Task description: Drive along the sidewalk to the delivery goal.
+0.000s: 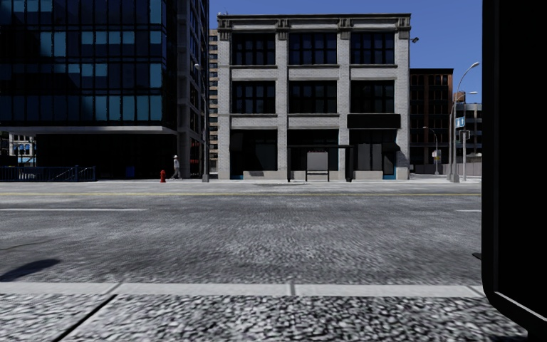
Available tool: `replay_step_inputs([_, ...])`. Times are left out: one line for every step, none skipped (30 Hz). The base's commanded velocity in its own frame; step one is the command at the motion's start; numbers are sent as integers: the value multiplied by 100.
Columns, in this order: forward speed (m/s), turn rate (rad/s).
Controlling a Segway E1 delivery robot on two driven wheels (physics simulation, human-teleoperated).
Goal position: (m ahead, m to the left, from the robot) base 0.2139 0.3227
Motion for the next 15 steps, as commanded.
replay_step_inputs([0, 0])
replay_step_inputs([0, 0])
replay_step_inputs([0, 0])
replay_step_inputs([0, 0])
replay_step_inputs([0, 0])
replay_step_inputs([0, 0])
replay_step_inputs([0, 0])
replay_step_inputs([0, 0])
replay_step_inputs([0, 0])
replay_step_inputs([0, 0])
replay_step_inputs([0, 0])
replay_step_inputs([0, 0])
replay_step_inputs([0, 0])
replay_step_inputs([0, 0])
replay_step_inputs([0, 0])
